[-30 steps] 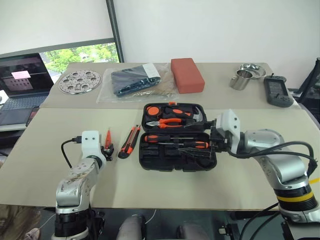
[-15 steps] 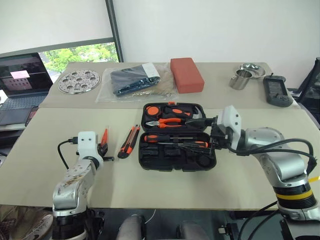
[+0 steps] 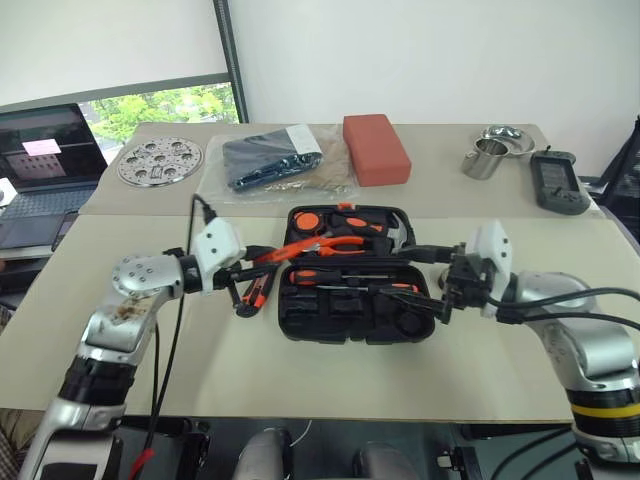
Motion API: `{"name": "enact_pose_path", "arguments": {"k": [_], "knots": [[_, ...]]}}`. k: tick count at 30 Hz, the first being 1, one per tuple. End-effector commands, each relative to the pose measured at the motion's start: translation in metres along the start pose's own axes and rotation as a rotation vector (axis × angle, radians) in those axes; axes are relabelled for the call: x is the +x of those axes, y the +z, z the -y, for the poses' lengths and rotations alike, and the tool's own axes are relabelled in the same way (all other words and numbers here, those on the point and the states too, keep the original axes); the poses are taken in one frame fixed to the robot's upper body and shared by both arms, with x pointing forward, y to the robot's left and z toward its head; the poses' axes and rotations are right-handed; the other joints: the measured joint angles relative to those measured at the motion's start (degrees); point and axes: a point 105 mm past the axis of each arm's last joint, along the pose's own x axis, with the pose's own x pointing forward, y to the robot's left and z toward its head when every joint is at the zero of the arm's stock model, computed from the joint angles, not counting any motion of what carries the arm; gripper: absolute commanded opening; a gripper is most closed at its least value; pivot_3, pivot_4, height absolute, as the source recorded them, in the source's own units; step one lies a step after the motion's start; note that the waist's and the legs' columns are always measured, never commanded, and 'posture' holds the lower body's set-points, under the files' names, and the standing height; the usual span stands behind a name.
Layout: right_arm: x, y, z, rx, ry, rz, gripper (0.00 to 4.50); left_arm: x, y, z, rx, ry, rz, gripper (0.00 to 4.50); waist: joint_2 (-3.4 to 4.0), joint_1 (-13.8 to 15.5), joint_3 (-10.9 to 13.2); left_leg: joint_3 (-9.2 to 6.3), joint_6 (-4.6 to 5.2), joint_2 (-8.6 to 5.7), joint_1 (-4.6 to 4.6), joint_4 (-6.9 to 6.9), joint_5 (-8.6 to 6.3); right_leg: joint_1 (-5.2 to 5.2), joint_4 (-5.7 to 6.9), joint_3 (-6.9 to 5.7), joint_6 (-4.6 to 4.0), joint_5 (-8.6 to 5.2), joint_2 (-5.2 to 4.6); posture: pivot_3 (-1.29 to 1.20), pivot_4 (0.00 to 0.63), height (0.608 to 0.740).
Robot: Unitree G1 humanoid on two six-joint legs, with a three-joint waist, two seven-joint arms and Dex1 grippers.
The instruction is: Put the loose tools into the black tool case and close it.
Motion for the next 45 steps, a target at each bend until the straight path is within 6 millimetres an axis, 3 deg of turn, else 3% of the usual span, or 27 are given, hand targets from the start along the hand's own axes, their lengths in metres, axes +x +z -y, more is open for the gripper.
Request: {"name": "enact_pose_path", "arguments": {"k": [1, 8, 27, 45], "knots": [[-0.013, 0.009, -0.002, -0.053, -0.01, 0.018, 4.5, 0.012, 0.001, -0.001, 0.092, -0.108, -0.033, 0.49, -0.01, 0.1, 0.0, -0.01, 0.02, -0.02, -0.02, 0.05, -0.01, 0.0, 0.01, -0.02, 0.01, 0.0, 0.02, 0.0, 0.15, 0.74], [-0.033, -0.005, -0.006, -0.038, -0.058, -0.065, 4.5, 0.04, 0.01, 0.003, 0.105, -0.243, -0.025, 0.49, 0.02, -0.1, 0.0, -0.02, 0.11, -0.03, -0.09, 0.17, -0.06, 0.0, 0.02, 0.0, 0.03, -0.01, 0.04, 0.0, 0.15, 0.74], [-0.031, -0.007, -0.009, -0.056, -0.057, -0.079, 4.5, 0.049, -0.026, 0.023, 0.044, -0.277, -0.173, 0.49, 0.07, -0.2, 0.0, -0.08, 0.09, 0.01, -0.05, 0.23, -0.05, 0.01, 0.1, 0.11, 0.04, -0.01, 0.2, 0.0, 0.15, 0.74], [-0.027, -0.007, -0.014, -0.053, -0.039, -0.073, 4.5, 0.056, -0.038, 0.023, 0.025, -0.311, -0.225, 0.49, 0.11, -0.1, 0.0, -0.08, 0.1, 0.0, 0.0, 0.27, -0.04, 0.05, 0.17, 0.11, 0.04, -0.01, 0.2, 0.0, 0.15, 0.74]]}}
